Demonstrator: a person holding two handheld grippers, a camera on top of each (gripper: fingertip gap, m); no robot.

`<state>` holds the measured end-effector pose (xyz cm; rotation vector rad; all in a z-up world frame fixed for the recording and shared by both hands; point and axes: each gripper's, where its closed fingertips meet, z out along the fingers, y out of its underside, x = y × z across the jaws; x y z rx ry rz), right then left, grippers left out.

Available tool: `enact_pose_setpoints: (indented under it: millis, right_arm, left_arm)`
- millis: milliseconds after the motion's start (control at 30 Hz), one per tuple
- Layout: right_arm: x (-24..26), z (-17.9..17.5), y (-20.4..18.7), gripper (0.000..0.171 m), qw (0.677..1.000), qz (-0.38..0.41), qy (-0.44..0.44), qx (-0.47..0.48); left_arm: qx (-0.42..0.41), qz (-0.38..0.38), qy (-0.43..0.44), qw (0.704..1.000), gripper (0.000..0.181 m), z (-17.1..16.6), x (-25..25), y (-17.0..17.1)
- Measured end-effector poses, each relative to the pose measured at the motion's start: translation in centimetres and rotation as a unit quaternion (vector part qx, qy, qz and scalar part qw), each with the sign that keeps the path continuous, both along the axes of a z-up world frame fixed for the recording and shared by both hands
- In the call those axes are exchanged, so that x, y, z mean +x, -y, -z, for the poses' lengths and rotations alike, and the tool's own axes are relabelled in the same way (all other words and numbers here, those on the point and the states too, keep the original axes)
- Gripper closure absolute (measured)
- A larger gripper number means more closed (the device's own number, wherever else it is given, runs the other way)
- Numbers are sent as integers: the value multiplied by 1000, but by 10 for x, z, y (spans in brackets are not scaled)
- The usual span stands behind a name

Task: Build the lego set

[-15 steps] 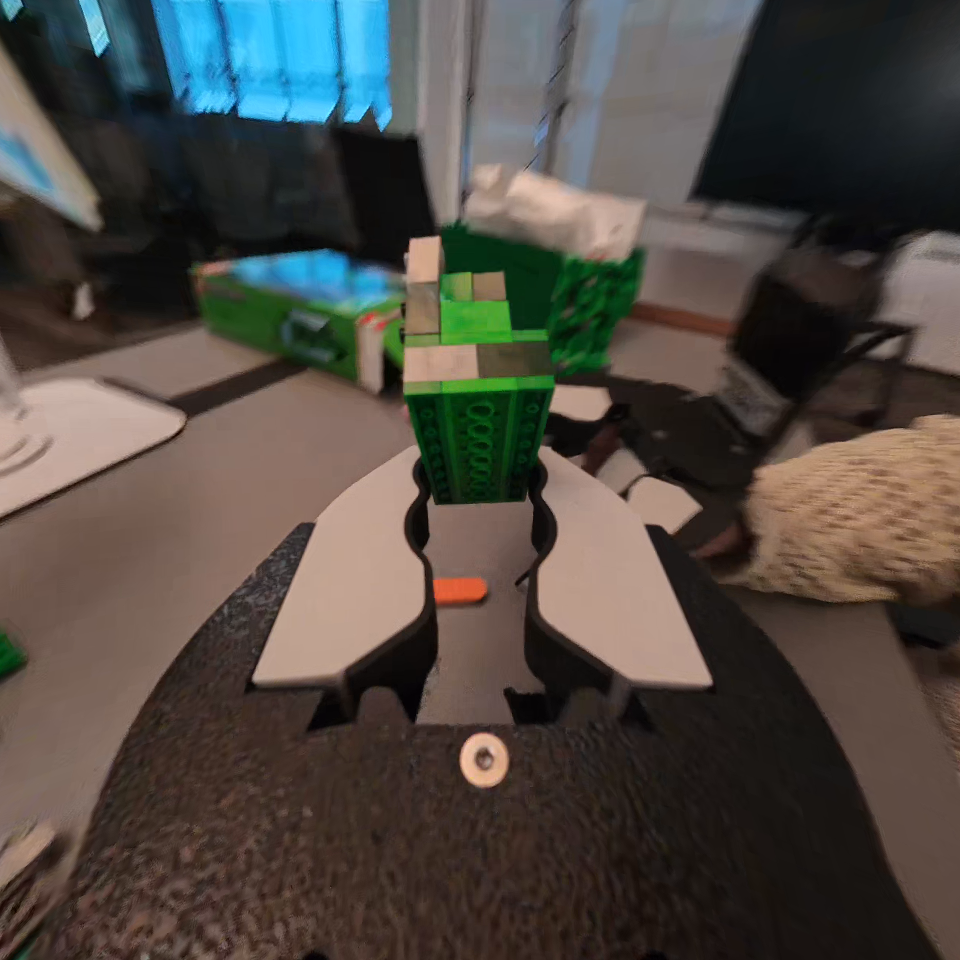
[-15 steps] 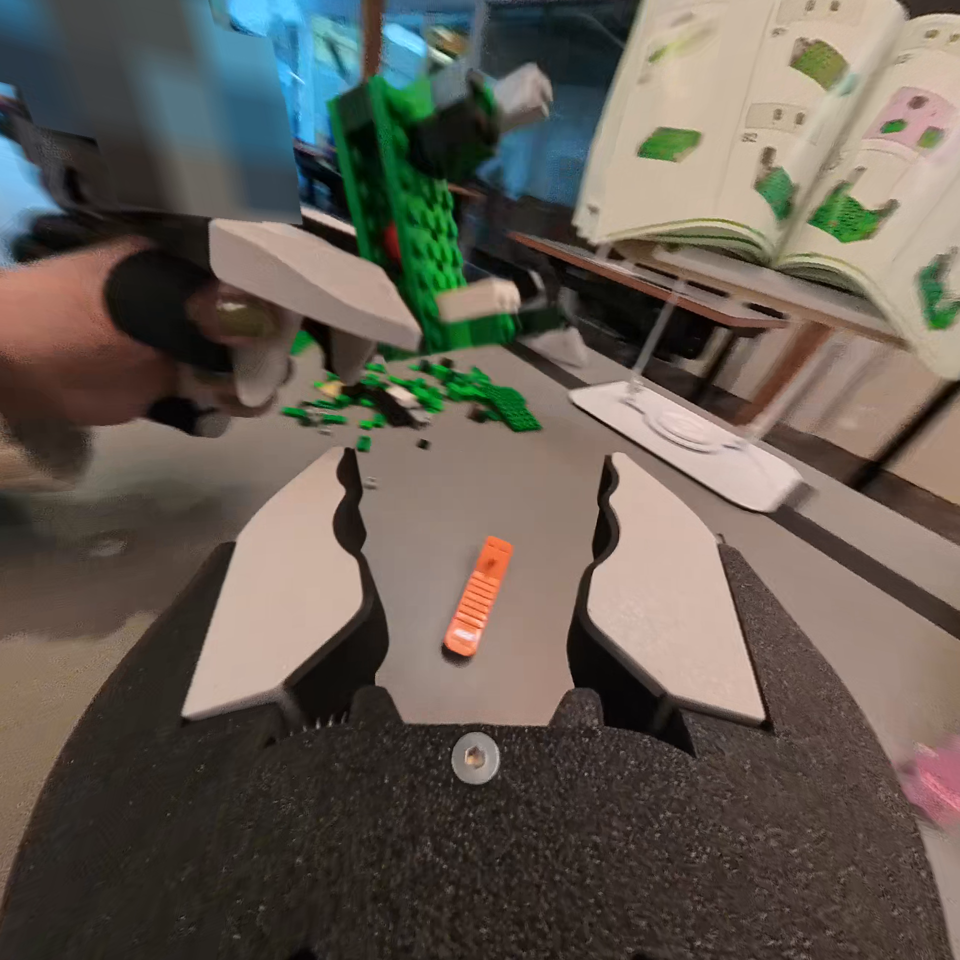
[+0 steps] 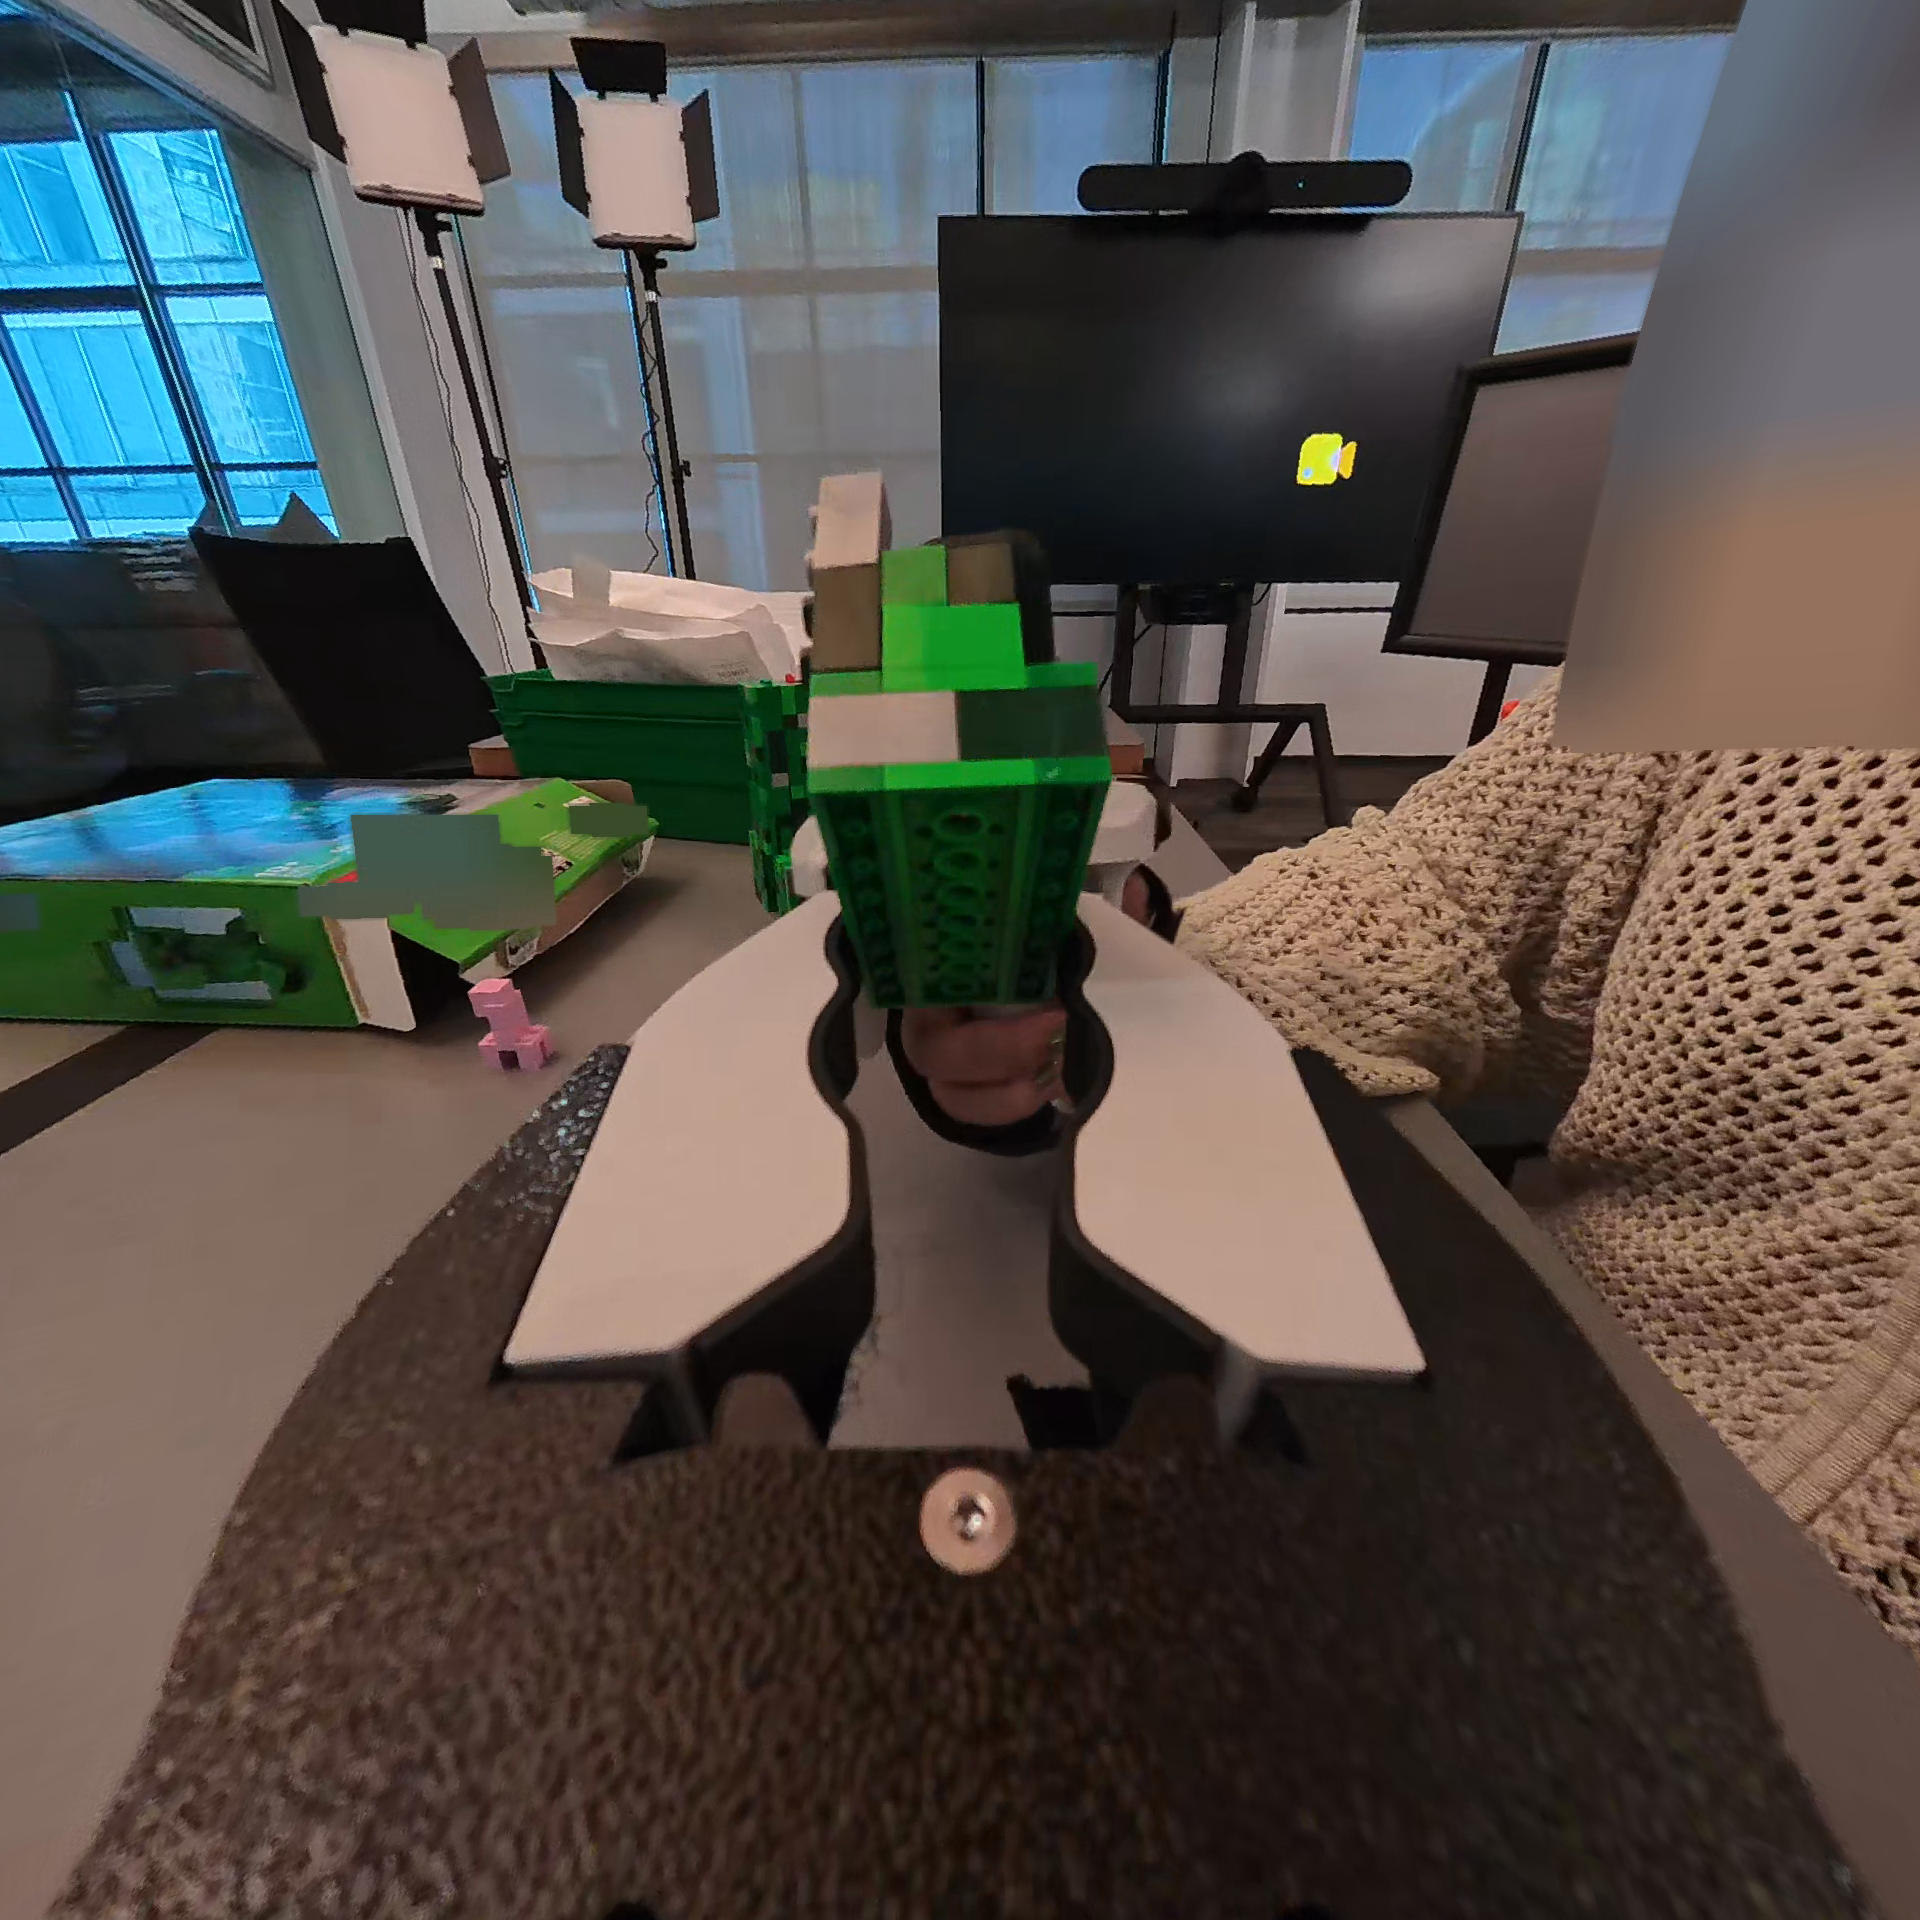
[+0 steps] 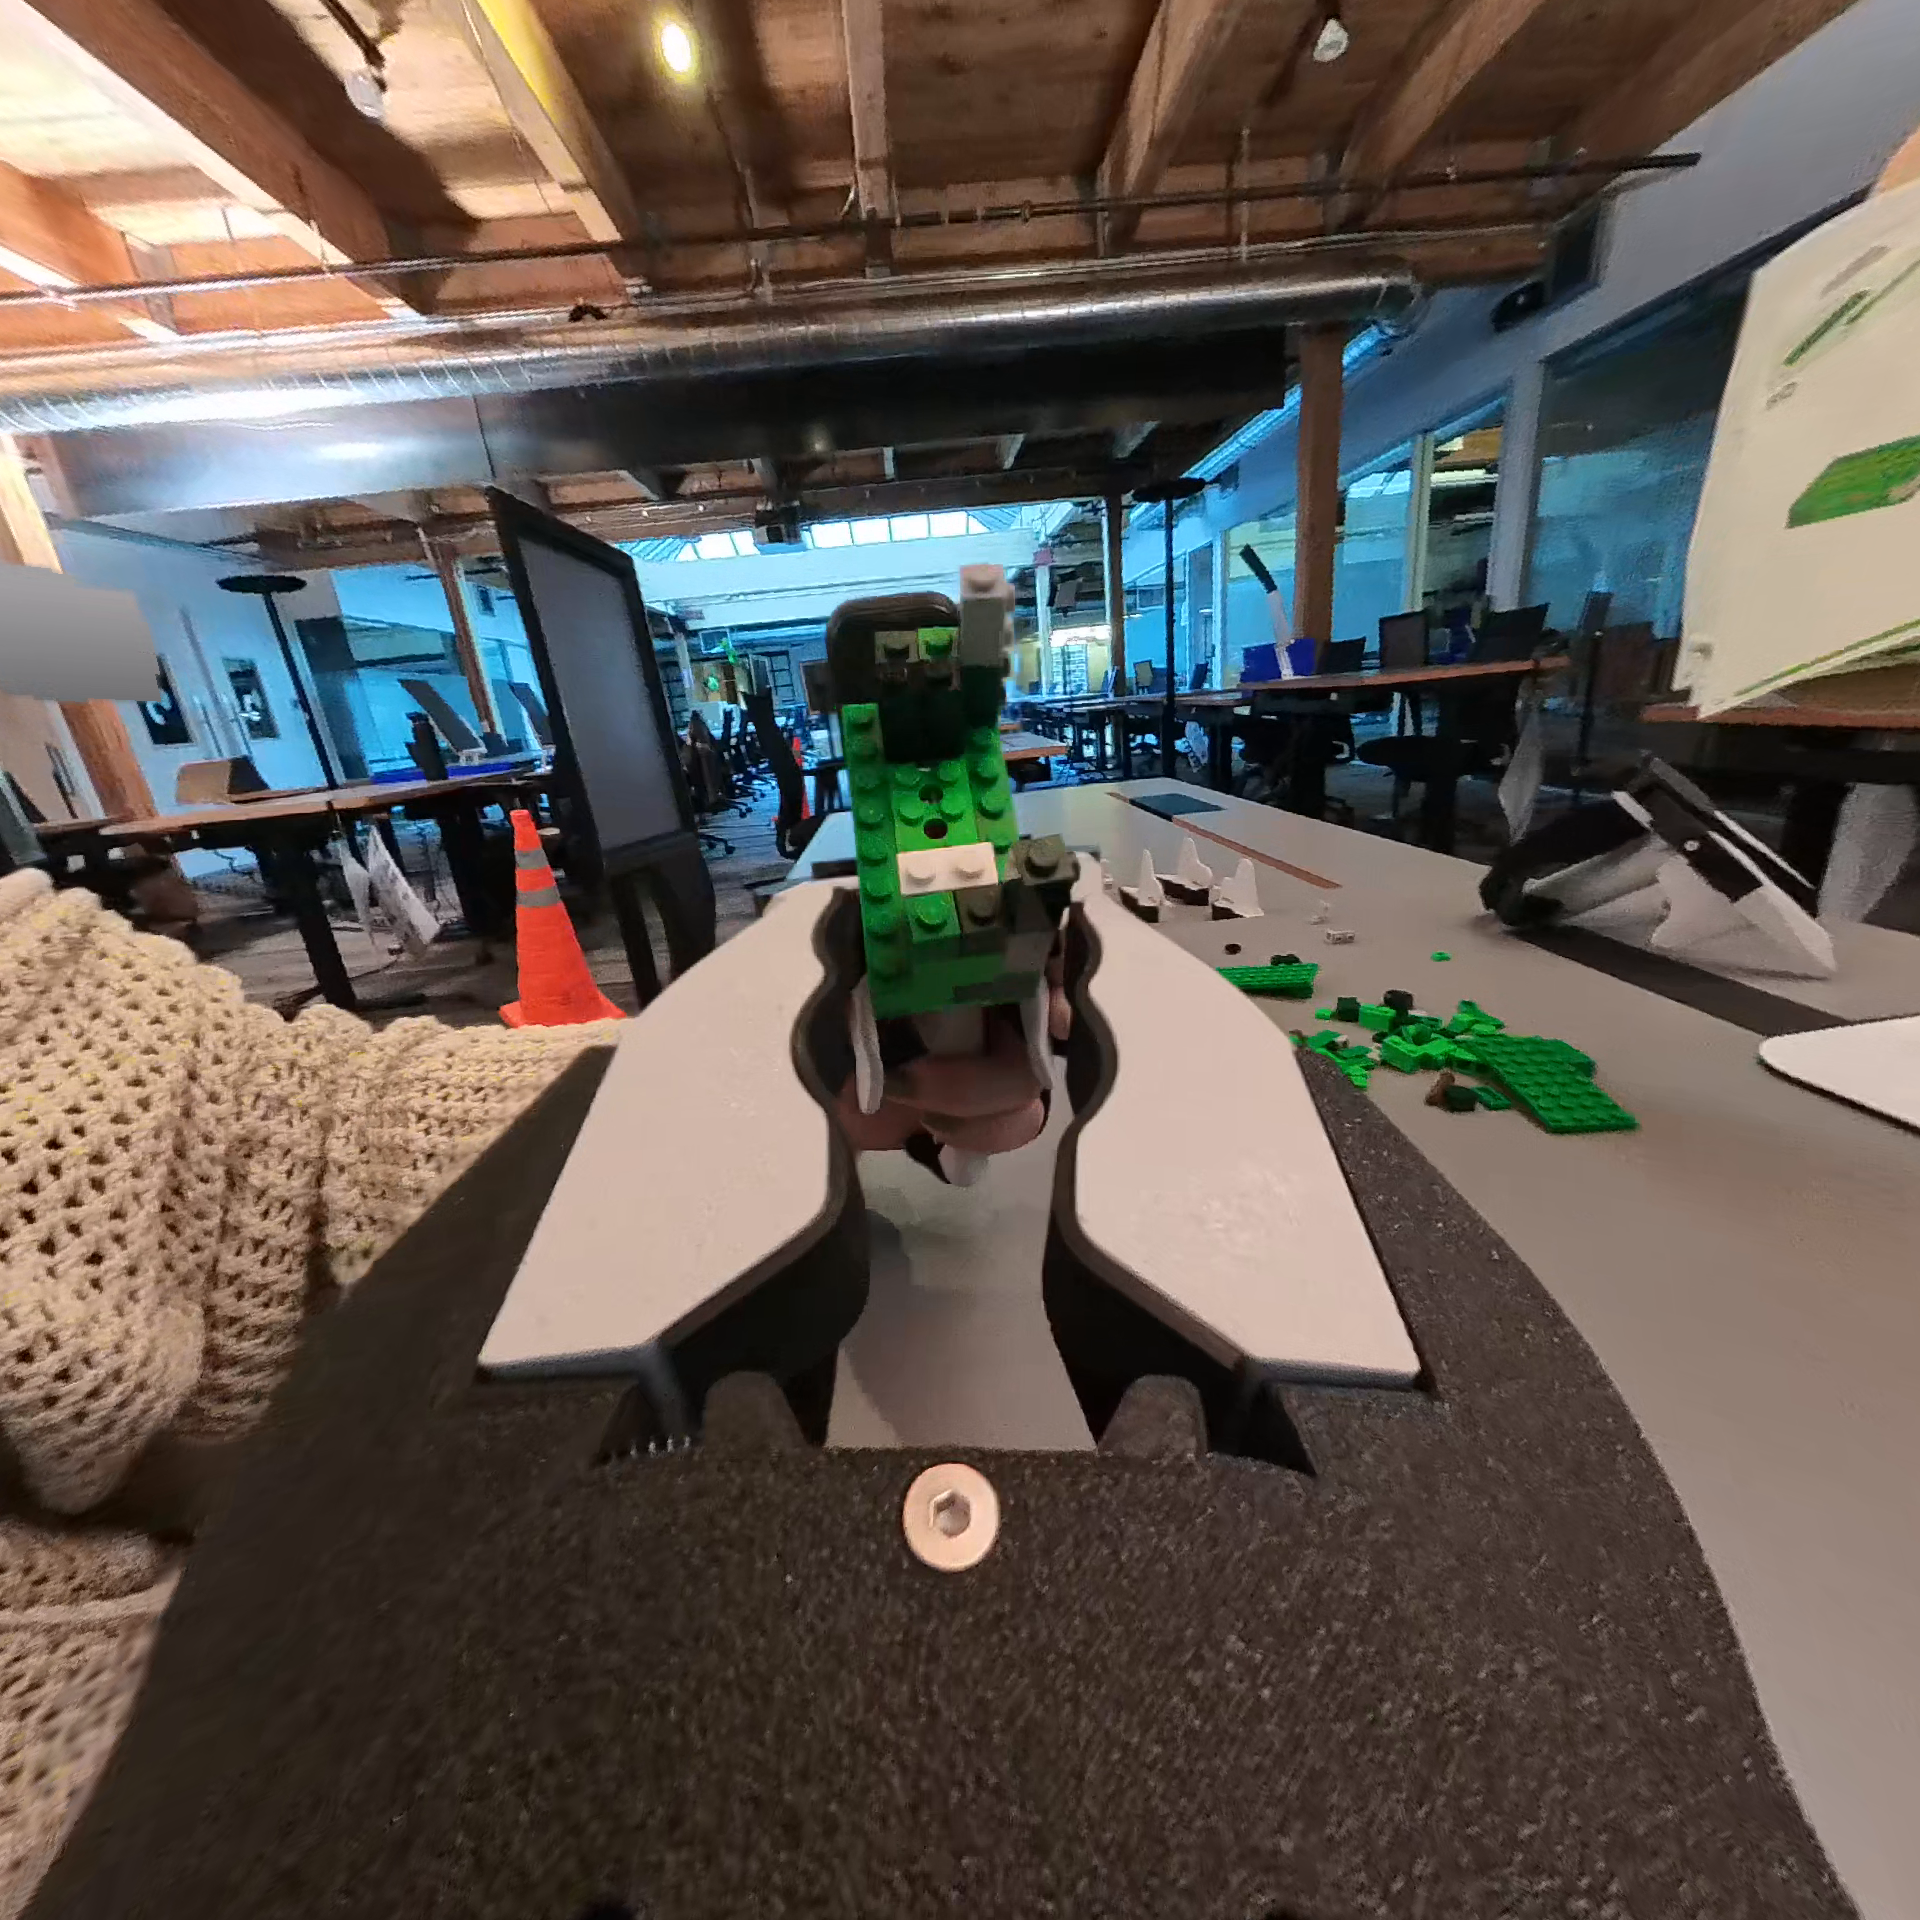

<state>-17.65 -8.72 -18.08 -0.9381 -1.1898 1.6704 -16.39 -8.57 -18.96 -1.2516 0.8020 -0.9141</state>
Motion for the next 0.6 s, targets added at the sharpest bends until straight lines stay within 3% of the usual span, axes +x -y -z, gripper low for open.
enact_pose_setpoints:
  millis: [100, 400, 600]
  right_arm:
    - [-1, 4, -6, 142, 1000, 15, 11, 7]
    - [-2, 14, -14, 141, 999, 4, 46, 12]
    - [4, 38, -40, 142, 988, 16, 147, 40]
  left_arm:
    - [-8, -3, -4, 1000, 145, 3, 1, -2]
    - [-44, -18, -16, 999, 145, 17, 3, -11]
    - [-89, -57, -34, 994, 108, 29, -7, -23]
